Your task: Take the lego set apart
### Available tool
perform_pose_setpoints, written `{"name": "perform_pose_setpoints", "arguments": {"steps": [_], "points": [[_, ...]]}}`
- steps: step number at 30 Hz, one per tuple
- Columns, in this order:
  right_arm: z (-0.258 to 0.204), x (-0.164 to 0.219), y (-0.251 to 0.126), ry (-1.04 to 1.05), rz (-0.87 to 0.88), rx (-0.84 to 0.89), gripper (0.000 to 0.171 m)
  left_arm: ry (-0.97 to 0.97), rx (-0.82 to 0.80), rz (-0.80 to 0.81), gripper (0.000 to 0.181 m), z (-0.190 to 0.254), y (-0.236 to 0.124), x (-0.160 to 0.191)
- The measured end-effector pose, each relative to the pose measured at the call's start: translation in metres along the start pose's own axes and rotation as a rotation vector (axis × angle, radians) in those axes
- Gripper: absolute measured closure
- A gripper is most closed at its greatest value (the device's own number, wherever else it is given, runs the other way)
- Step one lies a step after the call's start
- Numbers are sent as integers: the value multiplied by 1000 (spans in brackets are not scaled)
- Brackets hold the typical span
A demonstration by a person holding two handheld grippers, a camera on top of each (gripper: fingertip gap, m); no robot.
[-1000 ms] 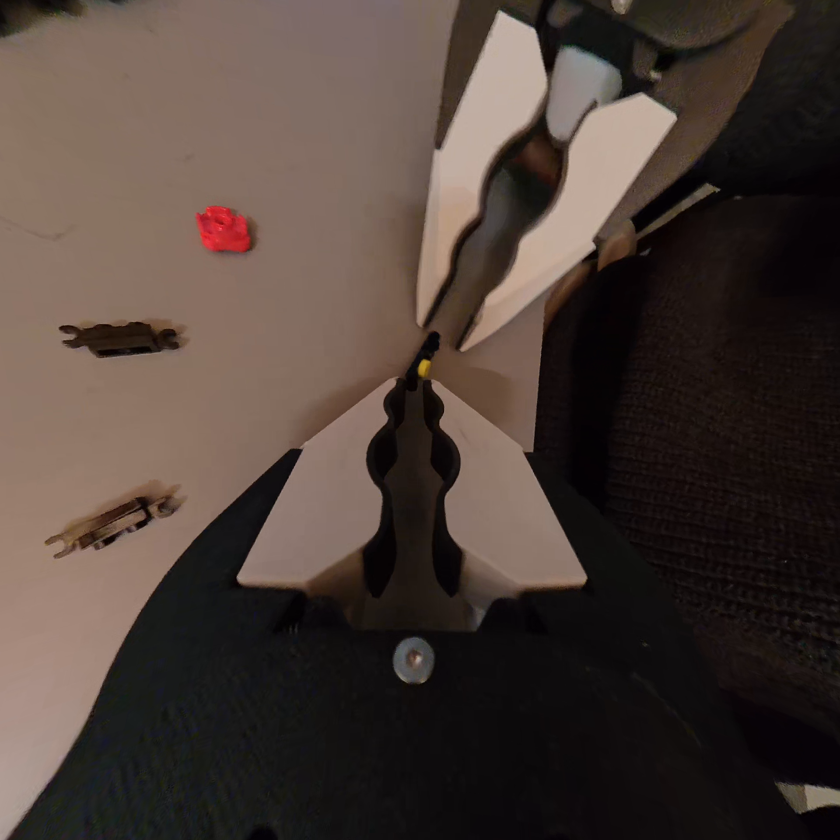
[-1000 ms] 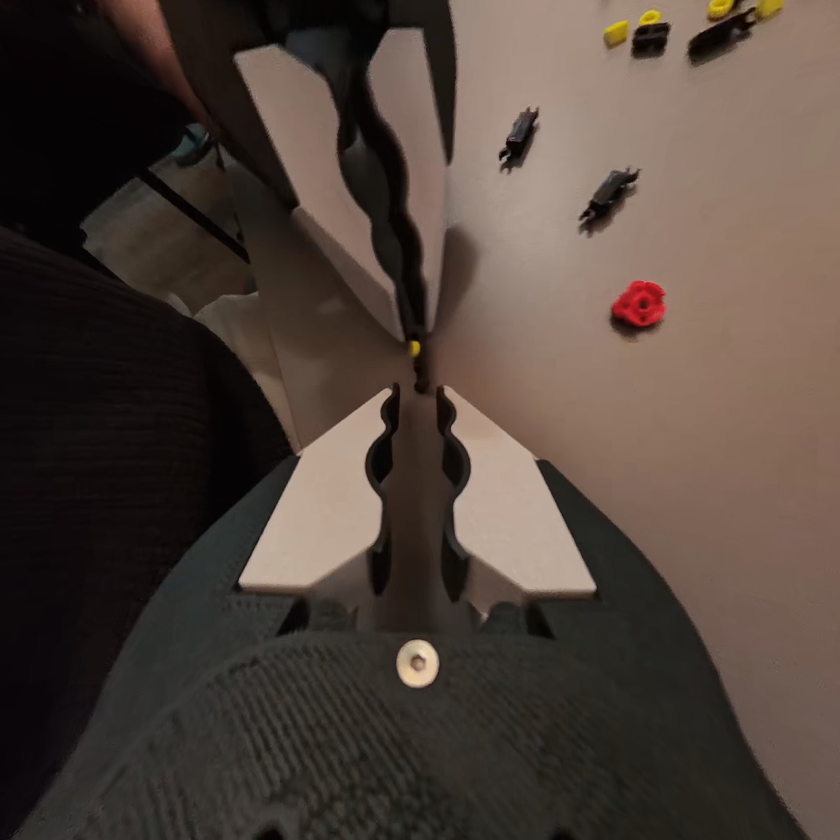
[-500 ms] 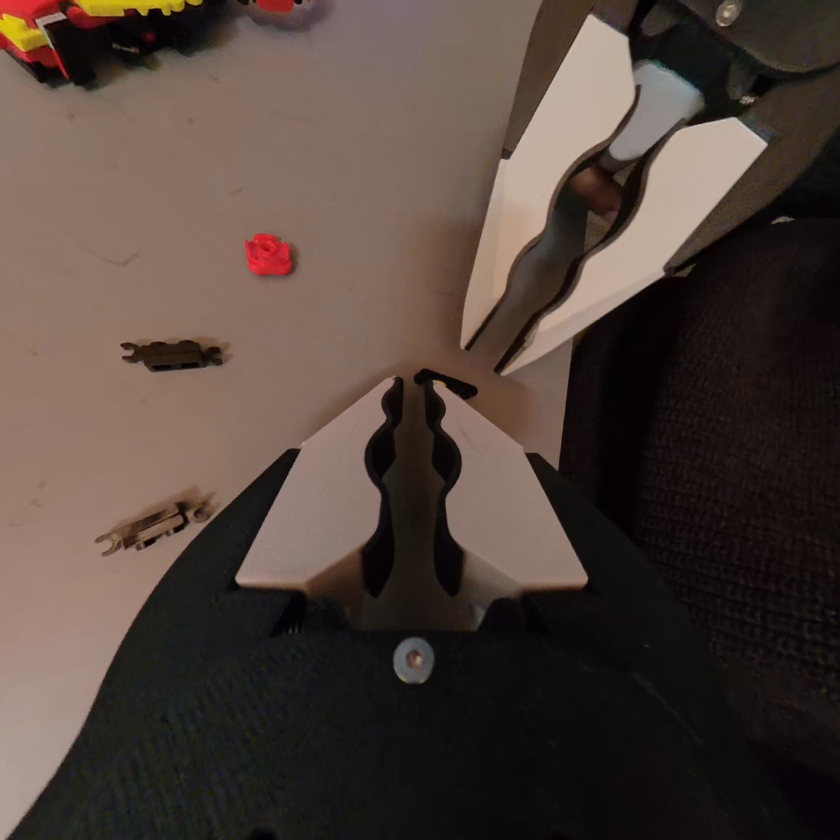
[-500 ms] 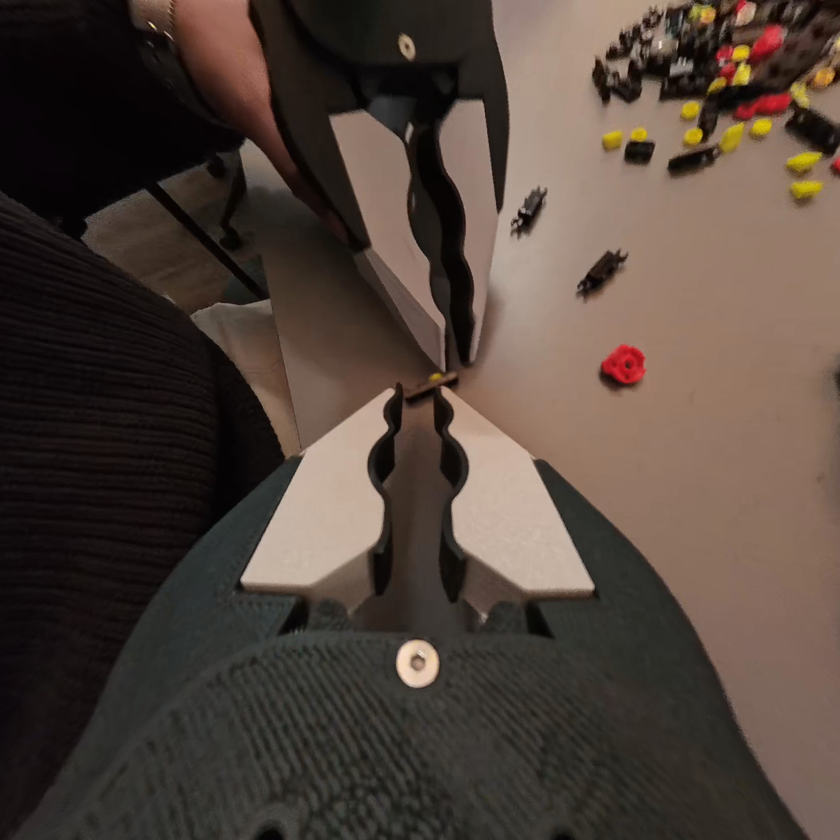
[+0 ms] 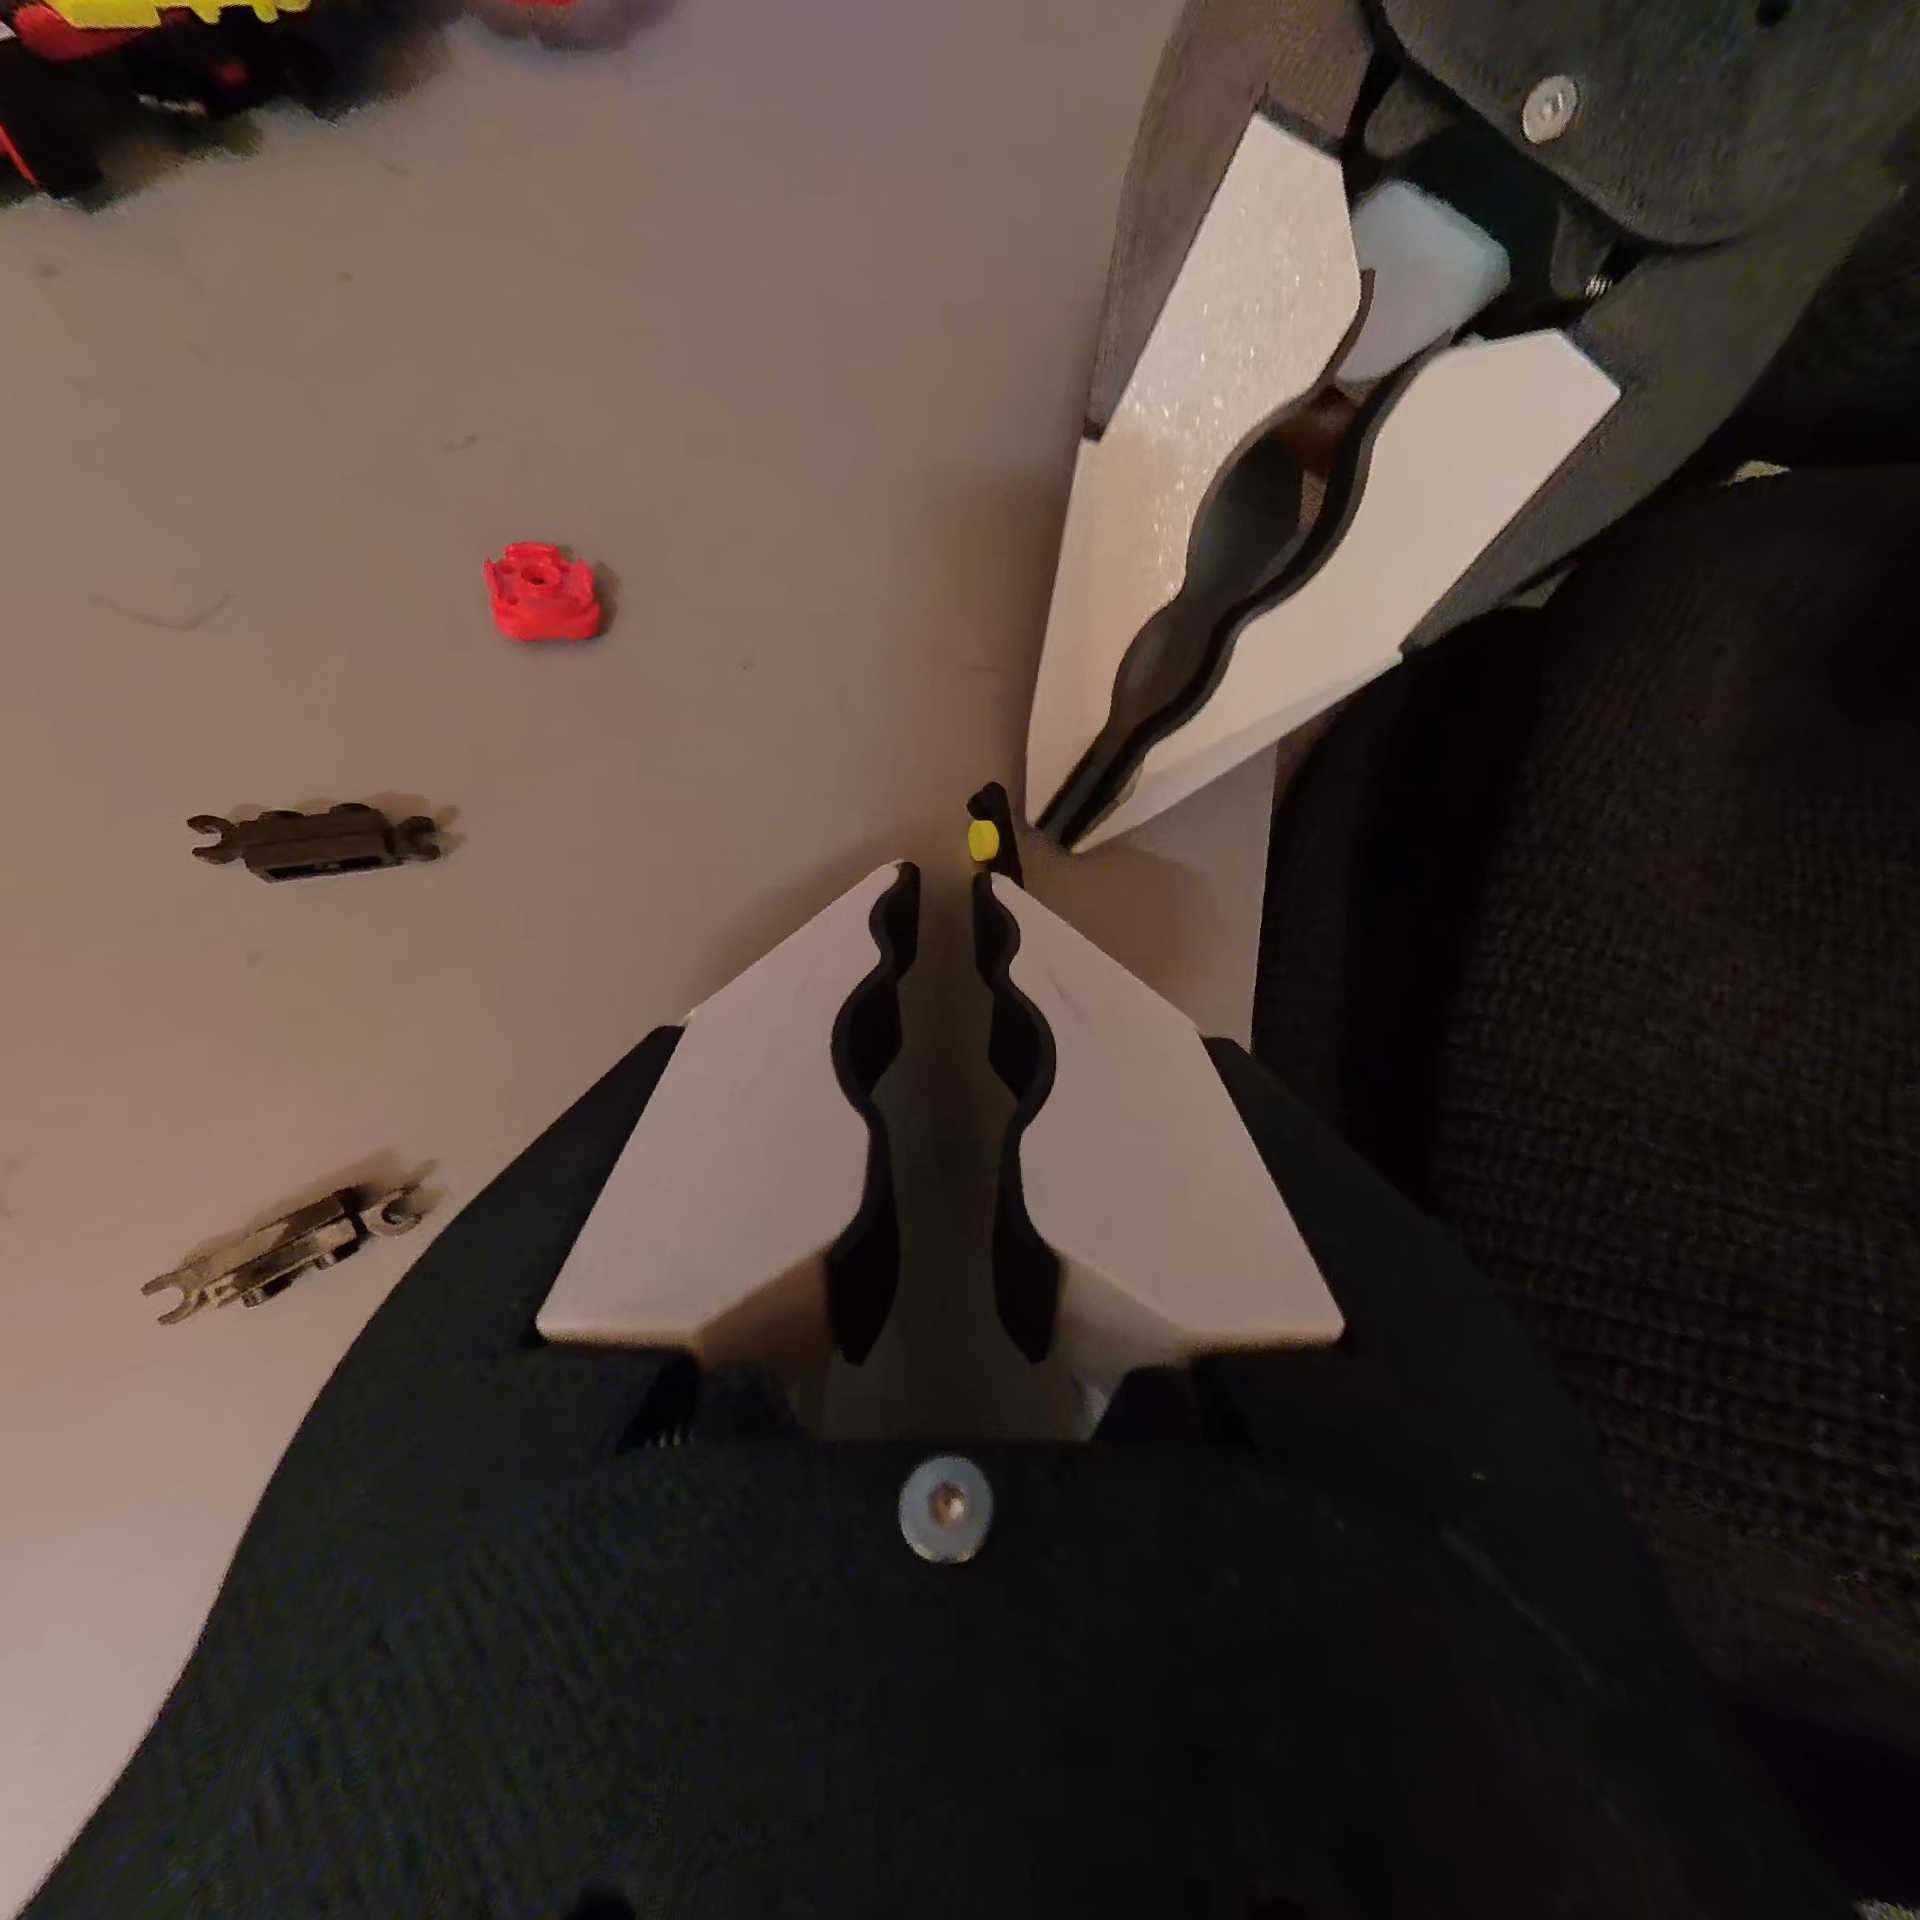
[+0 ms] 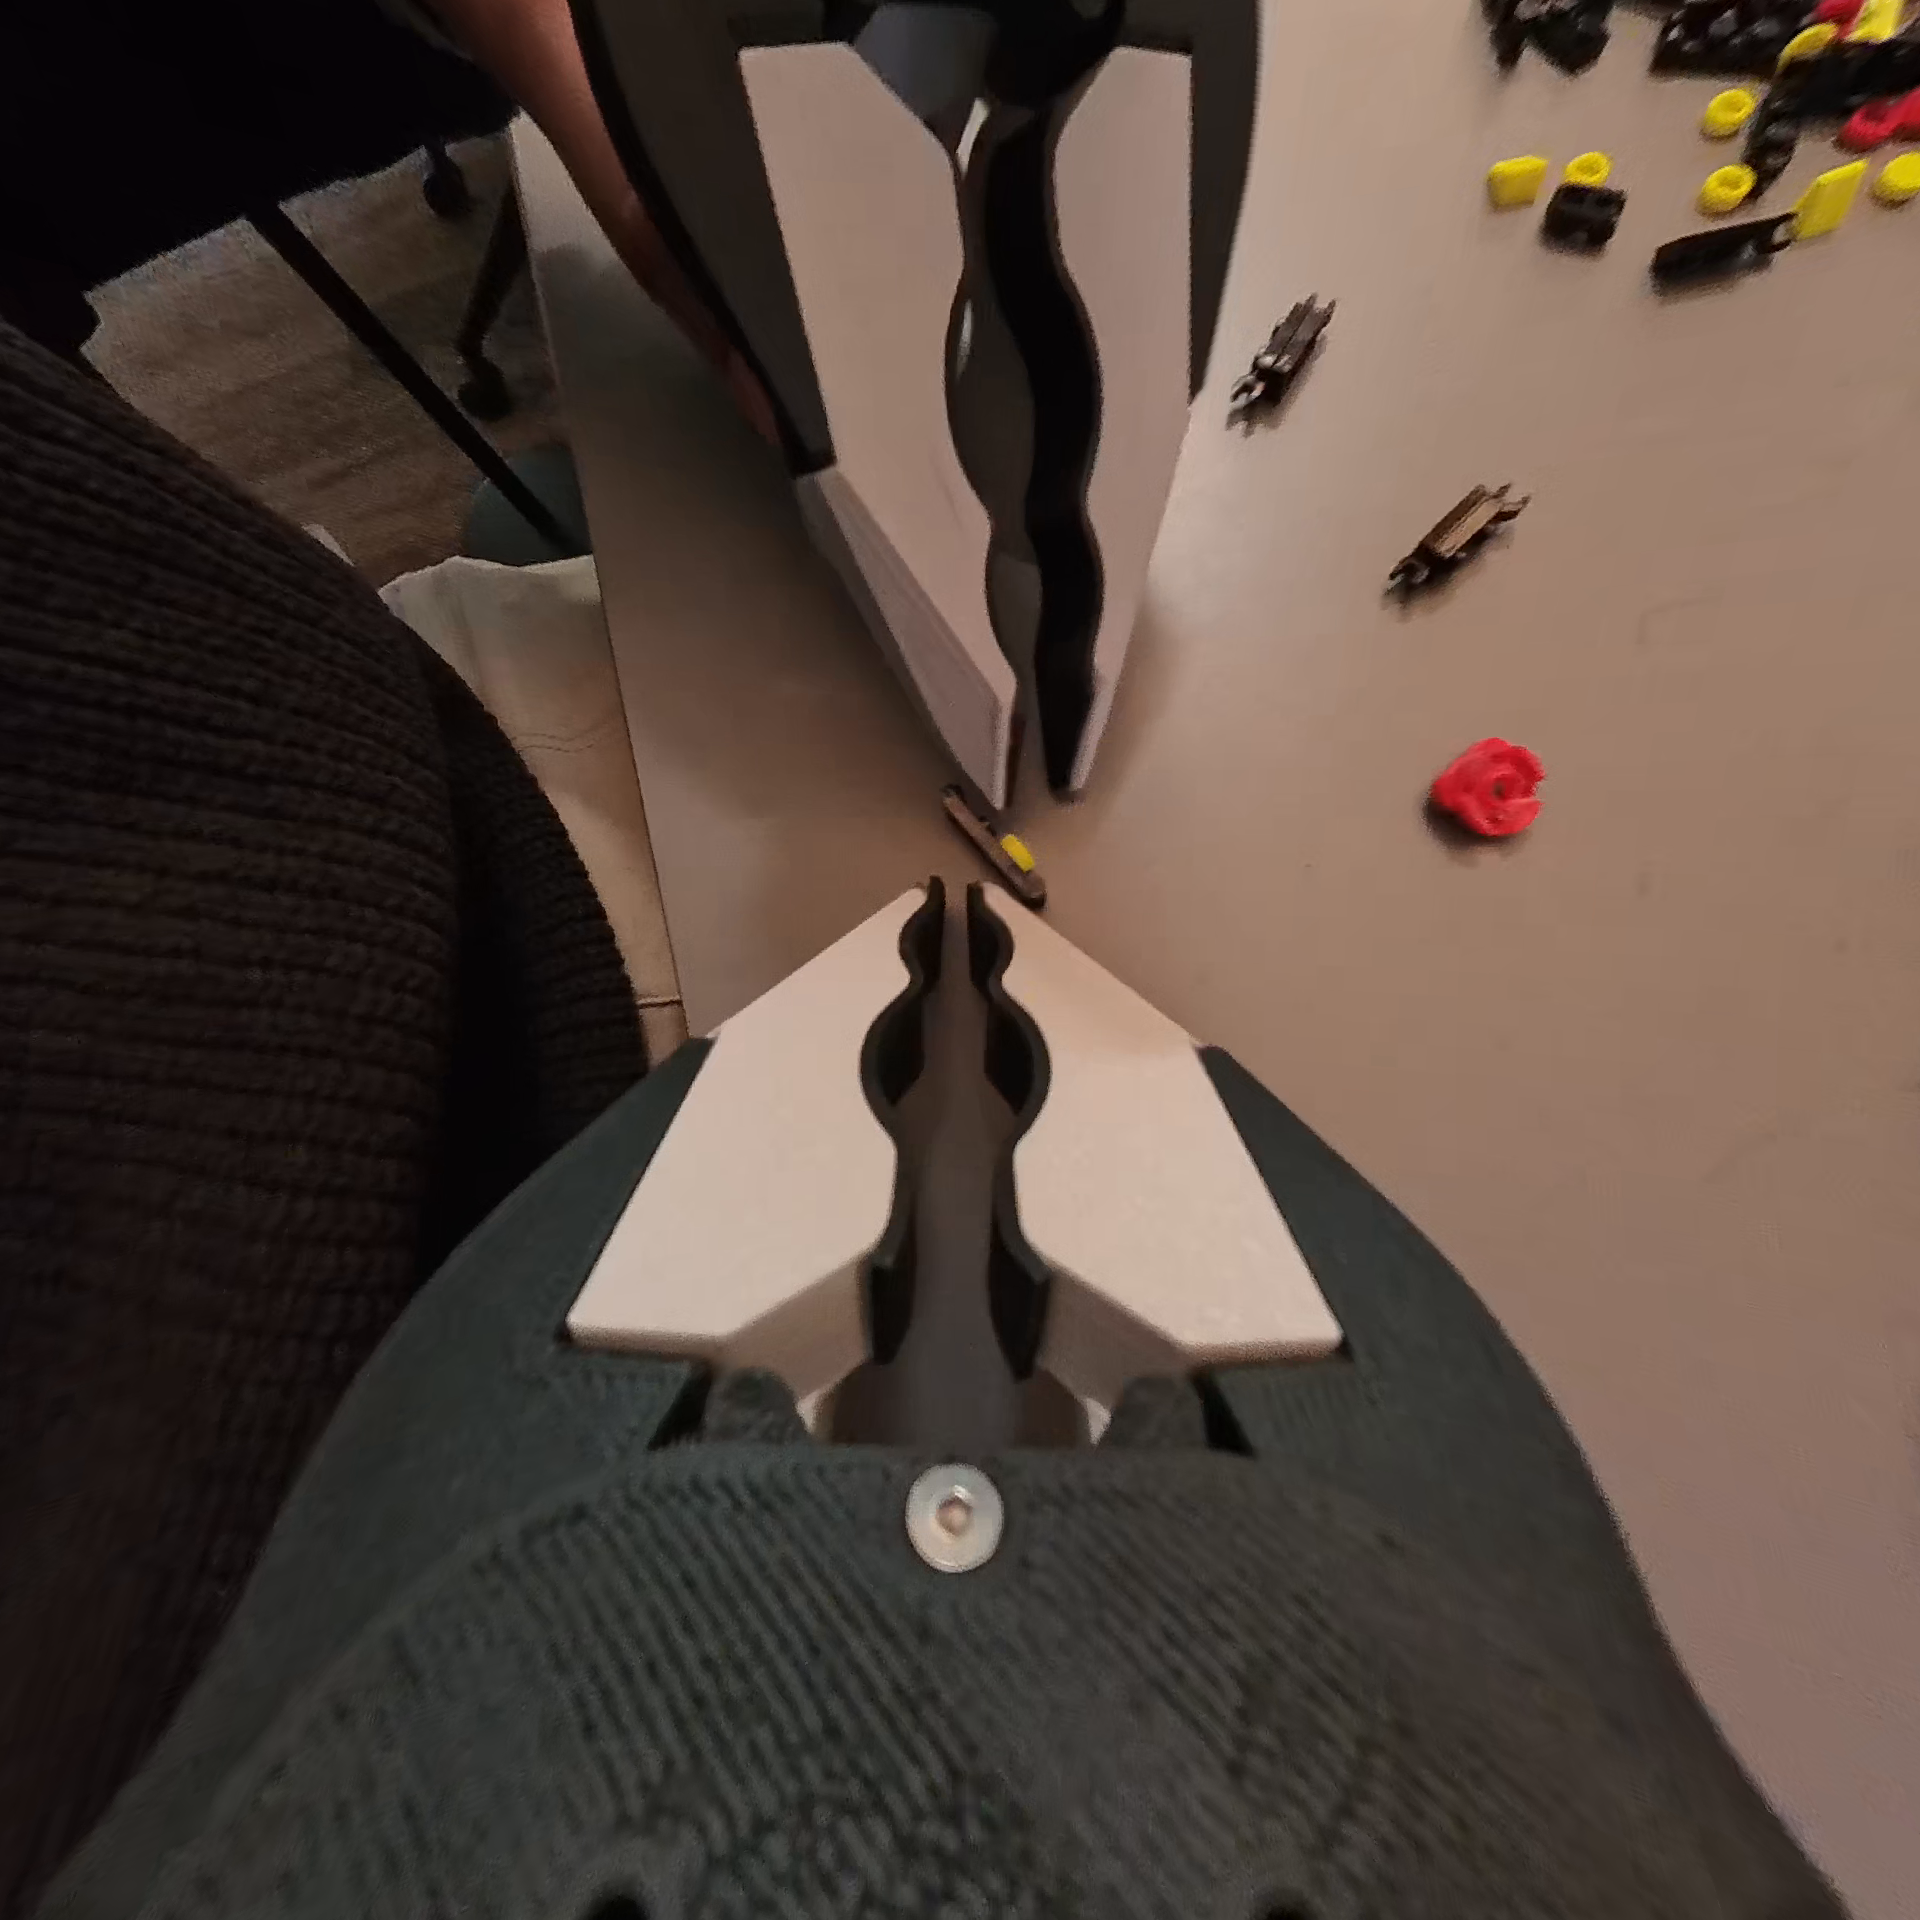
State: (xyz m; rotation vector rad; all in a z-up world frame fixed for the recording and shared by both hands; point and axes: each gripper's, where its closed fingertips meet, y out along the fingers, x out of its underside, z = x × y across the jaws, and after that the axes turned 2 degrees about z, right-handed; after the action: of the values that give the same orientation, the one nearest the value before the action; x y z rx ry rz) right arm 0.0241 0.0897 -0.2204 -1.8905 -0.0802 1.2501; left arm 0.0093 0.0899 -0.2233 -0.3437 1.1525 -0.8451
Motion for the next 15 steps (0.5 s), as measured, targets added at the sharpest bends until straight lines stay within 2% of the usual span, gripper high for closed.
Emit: {"name": "perform_pose_setpoints", "arguments": {"steps": [5, 9, 15], "points": [[12, -10, -7, -40, 53, 95, 161, 3, 104, -13, 163, 16, -3, 4], [13, -8, -3, -81, 36, 127, 156, 17, 109, -35, 162, 20, 2, 6], [10, -1, 4, -120, -6, 126, 157, 59, 1, -39, 177, 7, 3, 4]]}}
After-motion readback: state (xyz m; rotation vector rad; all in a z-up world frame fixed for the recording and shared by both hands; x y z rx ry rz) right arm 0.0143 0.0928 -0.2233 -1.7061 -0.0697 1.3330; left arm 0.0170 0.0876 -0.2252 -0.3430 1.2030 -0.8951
